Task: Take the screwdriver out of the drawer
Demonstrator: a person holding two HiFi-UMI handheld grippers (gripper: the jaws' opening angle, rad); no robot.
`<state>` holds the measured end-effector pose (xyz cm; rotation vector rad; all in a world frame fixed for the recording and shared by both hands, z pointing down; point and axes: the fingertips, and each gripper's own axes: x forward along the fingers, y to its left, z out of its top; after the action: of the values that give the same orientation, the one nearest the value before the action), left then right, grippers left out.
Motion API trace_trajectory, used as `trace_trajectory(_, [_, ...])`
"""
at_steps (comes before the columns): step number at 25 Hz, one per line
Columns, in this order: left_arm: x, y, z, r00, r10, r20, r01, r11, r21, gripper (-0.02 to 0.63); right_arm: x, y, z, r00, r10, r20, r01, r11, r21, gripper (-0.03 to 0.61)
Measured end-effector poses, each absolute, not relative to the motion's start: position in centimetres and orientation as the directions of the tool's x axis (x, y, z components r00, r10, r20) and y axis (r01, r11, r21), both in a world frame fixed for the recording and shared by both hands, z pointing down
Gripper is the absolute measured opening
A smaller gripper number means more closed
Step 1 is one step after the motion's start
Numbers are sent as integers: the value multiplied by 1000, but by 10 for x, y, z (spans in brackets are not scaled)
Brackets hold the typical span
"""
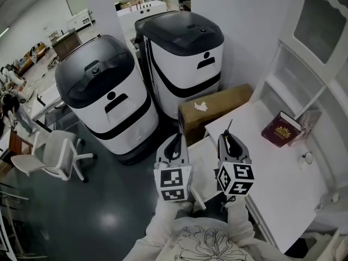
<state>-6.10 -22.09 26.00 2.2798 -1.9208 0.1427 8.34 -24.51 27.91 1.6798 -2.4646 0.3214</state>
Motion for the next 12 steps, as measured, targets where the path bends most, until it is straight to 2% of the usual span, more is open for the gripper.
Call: trace_trajectory(12, [-59, -217, 262, 172, -968, 181, -985, -164, 59, 14, 87, -241, 282, -361, -900, 244, -933, 346, -104, 75])
